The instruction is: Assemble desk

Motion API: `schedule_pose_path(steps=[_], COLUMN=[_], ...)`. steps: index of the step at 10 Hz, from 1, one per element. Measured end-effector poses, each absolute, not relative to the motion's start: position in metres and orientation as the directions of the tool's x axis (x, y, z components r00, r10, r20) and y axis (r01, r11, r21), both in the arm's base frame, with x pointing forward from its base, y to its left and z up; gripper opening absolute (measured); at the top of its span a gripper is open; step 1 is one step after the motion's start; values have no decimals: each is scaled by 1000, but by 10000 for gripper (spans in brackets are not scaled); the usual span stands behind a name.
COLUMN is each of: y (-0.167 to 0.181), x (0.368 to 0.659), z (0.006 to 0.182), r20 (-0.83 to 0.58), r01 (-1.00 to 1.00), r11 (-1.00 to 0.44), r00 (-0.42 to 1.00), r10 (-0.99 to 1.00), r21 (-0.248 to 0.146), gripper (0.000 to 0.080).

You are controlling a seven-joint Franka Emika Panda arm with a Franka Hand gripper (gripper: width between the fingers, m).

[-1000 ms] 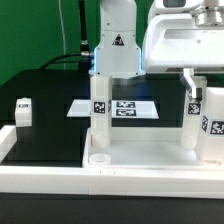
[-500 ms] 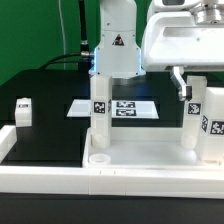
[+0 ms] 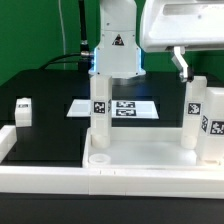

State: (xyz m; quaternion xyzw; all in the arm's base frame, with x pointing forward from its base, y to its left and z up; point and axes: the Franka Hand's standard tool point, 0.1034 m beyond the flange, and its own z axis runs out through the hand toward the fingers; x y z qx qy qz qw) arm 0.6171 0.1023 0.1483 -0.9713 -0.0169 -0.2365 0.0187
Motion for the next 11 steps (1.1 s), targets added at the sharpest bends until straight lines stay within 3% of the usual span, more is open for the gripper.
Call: schedule_pose_path(steps=[2,3,4,8,11], y=[101,105,108,106,102], x=[614,610,613,623,637], z=[140,131,134,124,125], r20=[435,327,268,48,61], r01=[40,40,42,48,151], r11=[-999,-998,-998,-996,-988], r00=[900,945,963,998,987], r10=[25,24,25,44,150], r21=[-27,-44,-56,-70,-17], gripper=[649,649,649,649,649])
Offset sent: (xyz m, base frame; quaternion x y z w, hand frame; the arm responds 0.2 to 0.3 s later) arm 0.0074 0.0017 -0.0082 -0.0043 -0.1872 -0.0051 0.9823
